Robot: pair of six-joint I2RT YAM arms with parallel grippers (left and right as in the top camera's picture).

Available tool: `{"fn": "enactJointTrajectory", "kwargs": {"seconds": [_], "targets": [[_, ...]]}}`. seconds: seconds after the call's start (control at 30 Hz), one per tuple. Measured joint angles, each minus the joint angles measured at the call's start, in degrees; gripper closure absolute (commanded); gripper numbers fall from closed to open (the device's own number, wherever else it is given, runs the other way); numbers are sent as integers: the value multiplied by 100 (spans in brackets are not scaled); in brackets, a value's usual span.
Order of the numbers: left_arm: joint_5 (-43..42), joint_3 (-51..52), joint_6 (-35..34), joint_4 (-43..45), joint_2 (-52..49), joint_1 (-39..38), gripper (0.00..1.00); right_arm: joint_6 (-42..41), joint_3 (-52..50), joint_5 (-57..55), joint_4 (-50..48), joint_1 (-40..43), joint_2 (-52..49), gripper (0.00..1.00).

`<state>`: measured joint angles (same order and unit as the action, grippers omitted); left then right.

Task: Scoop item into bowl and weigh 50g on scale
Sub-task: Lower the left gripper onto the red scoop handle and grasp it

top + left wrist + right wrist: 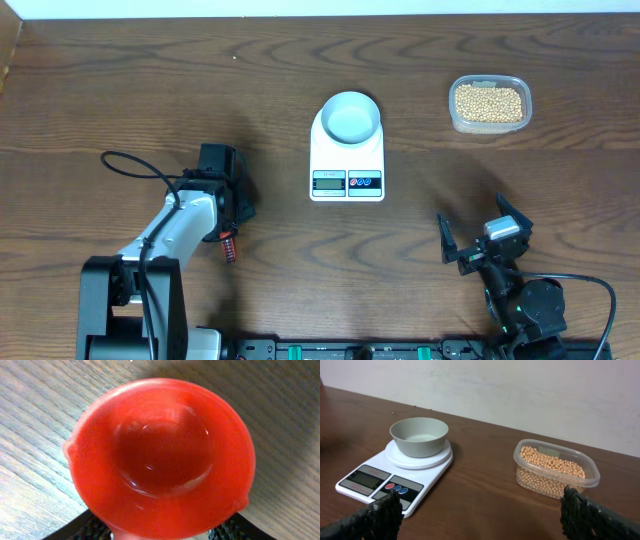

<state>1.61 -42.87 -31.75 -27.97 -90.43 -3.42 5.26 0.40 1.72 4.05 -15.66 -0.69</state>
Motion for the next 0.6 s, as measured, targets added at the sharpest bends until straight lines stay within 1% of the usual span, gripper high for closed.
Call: {"fn": "enactJointTrajectory", "kwargs": {"seconds": [0.23,0.4,0.6], "targets": [[4,0,-2,4,0,0,60,0,0,0,0,0,0,1],[2,0,2,4,0,0,65,0,0,0,0,0,0,1],[2,0,-2,7,0,0,77,0,0,0,0,0,0,1]]}}
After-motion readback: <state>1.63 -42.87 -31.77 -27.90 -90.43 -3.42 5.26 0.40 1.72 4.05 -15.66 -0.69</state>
